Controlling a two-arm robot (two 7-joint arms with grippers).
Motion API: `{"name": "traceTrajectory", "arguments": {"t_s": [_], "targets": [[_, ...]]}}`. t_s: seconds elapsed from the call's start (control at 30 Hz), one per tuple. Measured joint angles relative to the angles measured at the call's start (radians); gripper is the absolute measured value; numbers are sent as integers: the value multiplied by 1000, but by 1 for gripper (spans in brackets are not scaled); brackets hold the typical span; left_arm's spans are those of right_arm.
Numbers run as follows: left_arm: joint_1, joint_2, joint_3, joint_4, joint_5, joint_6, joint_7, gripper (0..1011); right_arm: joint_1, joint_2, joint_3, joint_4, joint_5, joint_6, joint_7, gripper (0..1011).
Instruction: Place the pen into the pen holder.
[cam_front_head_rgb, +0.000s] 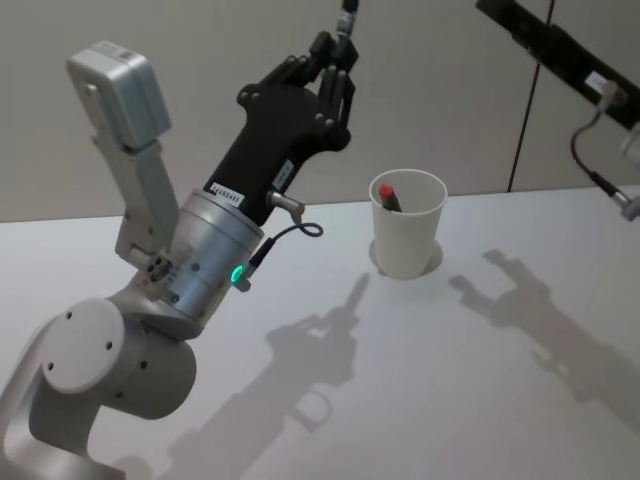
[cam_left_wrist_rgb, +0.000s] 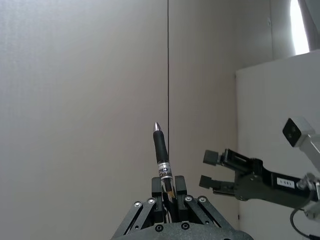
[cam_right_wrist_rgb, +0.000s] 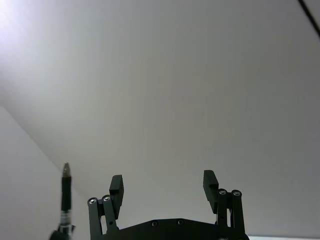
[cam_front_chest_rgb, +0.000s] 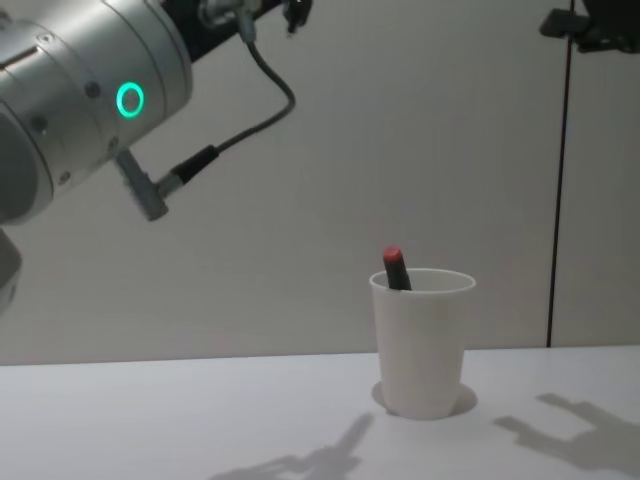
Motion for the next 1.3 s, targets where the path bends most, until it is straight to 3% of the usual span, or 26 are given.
{"name": "traceTrajectory", "arguments": {"t_s": [0.37,0.5,0.67,0.93,1.3], "targets": [[-4,6,5,5,45,-1,-13,156,16,-28,-5,-14,226,71,-95,1001],[-3,4,2,6,42,-10,7,156,13,-22,-6,-18,253,76,-100,1001],[-2,0,-5,7,21,-29,46,156,2,-5,-7,-26,255,74,-92,1001],[0,-5,-20,11,-16,-49,102,156,-29,41,-9,-48,200,46,-41,1001],[13,2,-25,2,-26,-30,125,156,-27,50,-32,-66,157,15,11,1001]]}}
